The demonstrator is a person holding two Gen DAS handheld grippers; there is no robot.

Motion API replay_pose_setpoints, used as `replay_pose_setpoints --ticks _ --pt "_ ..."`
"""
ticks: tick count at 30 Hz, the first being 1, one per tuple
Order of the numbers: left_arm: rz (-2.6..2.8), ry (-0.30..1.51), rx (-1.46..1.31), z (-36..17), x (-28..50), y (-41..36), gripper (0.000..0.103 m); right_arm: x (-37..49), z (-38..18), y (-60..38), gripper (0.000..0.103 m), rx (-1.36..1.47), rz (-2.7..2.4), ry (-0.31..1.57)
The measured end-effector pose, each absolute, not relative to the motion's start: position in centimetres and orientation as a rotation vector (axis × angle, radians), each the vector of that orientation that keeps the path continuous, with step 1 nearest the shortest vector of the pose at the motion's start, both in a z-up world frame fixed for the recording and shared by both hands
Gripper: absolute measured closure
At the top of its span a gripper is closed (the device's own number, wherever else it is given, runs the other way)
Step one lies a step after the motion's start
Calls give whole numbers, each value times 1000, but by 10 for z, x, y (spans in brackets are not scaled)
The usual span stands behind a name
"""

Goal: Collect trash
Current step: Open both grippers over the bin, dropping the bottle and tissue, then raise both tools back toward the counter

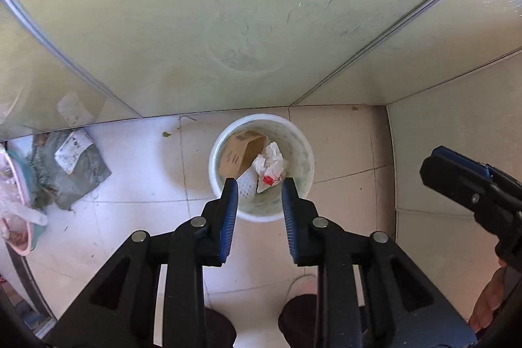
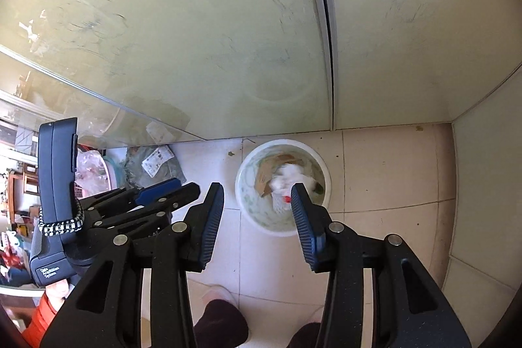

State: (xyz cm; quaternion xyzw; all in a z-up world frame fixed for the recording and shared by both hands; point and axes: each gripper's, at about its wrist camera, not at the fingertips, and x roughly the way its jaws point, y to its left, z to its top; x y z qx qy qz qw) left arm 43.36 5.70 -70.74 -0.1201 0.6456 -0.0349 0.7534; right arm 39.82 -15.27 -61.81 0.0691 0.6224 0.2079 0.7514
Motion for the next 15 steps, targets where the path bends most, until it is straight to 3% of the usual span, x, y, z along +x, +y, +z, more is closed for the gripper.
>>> replay_pose_setpoints --ticks 6,15 --pt "-60 1377 -256 -629 422 57 76 390 -550 -155 64 150 445 1338" --pt "-57 1251 -246 -454 396 51 68 365 -403 -159 64 138 441 1233"
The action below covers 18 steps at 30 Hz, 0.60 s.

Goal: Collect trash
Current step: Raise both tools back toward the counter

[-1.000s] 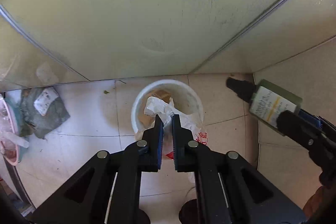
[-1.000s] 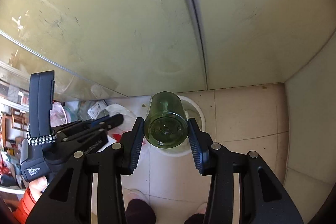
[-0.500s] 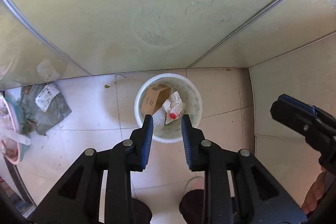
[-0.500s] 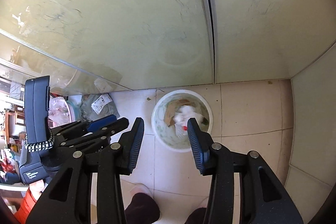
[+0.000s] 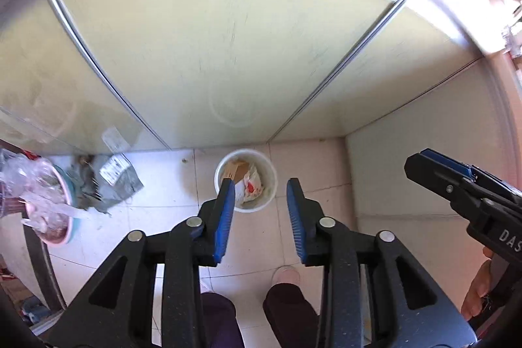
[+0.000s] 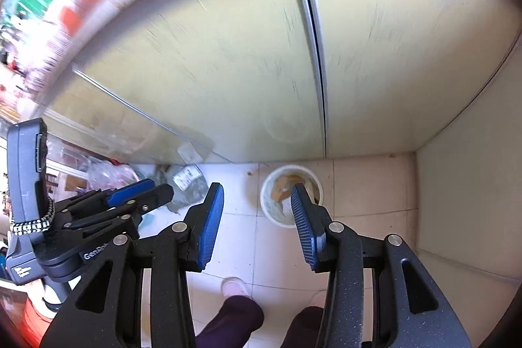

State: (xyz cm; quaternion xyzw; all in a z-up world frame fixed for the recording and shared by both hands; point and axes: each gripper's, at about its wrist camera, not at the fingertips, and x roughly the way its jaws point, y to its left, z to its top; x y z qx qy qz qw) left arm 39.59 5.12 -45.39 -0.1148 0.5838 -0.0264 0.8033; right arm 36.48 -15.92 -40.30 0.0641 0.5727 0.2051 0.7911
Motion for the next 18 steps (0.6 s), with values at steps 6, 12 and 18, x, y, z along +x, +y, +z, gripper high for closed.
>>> replay_pose_setpoints --ticks 6,12,18 --pt "-44 1129 -234 -337 367 44 44 340 -303 -170 59 128 457 1132" --pt "-5 1020 -222 -246 335 34 39 315 -221 -181 52 99 499 1018" --pt "46 898 -227 -171 308 22 39 297 -167 -189 52 68 546 917"
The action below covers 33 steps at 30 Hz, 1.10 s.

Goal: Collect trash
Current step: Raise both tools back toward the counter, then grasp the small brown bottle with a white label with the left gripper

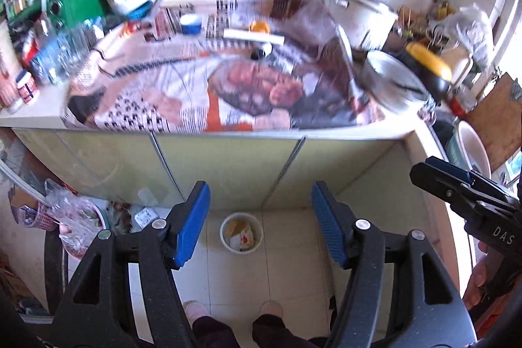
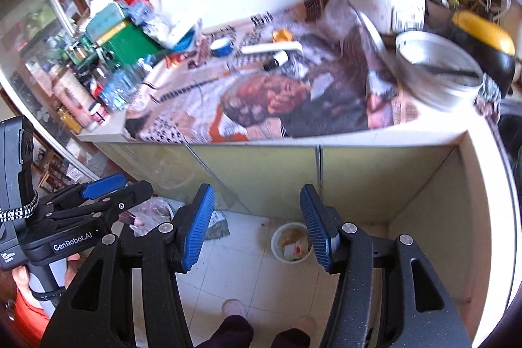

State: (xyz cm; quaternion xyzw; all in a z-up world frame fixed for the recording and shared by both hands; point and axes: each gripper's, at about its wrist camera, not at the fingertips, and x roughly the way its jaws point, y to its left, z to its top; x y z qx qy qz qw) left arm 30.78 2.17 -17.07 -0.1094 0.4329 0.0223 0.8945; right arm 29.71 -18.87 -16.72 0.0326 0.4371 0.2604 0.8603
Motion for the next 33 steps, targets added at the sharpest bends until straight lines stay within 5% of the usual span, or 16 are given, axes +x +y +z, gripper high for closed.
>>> replay_pose_setpoints --ticks 10,15,33 --pt "86 730 -228 -100 300 21 33 296 -106 -191 44 48 580 784" --pt "87 684 -253 -90 324 42 20 312 -91 -186 39 36 556 724" --pt "-60 740 -175 -94 519 163 20 457 -101 -109 39 109 352 755"
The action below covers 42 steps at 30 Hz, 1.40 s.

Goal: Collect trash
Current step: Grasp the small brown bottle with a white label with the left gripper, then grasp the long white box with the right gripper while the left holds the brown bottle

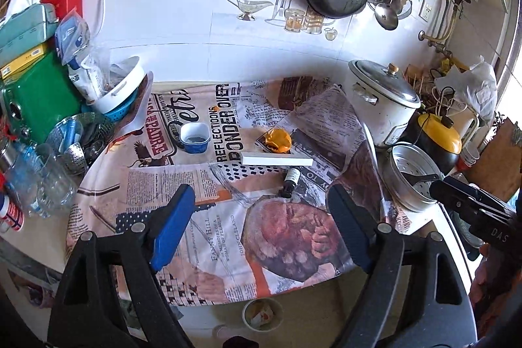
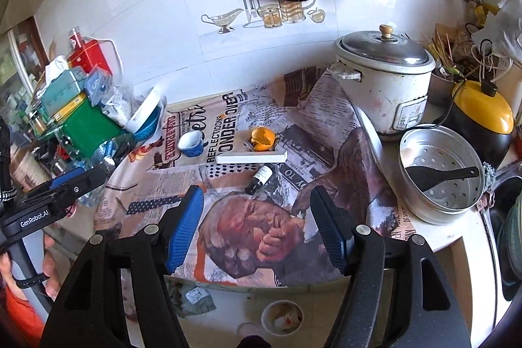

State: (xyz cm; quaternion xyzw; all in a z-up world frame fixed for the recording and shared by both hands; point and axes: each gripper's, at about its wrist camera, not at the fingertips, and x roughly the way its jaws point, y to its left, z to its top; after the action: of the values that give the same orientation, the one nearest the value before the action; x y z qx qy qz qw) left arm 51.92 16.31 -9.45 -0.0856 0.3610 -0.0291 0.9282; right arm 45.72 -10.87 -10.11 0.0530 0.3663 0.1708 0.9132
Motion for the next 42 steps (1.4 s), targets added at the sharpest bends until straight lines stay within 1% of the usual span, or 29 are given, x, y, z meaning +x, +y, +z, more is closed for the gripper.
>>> replay_pose_setpoints --ticks 5,10,21,27,29,31,32,34,40,42 --pt "-82 801 -183 -117 558 179 20 485 -112 -92 39 119 332 798" --pt "-112 872 -177 -142 597 172 20 513 -119 -86 39 85 306 824" --pt "-111 1041 -209 -217 684 109 21 593 -149 -119 39 40 374 923" --pt "-111 1135 -233 -269 731 77 36 635 -172 -143 39 22 394 996" --pt "-112 1163 -238 -283 742 68 48 648 -181 -149 39 15 398 1025" --pt "-110 1181 -226 -293 748 61 55 658 -189 -152 39 13 412 1048" --pt "-109 1184 -217 -296 750 58 58 662 -192 -153 39 12 421 1056" --pt "-86 1179 -189 -301 753 52 59 668 -196 -152 39 4 443 1065" --pt "-49 1204 -184 -311 754 56 76 684 -209 -142 39 -25 516 1097" --pt "-39 1200 -167 -310 750 57 76 690 -214 -136 39 -39 545 1106"
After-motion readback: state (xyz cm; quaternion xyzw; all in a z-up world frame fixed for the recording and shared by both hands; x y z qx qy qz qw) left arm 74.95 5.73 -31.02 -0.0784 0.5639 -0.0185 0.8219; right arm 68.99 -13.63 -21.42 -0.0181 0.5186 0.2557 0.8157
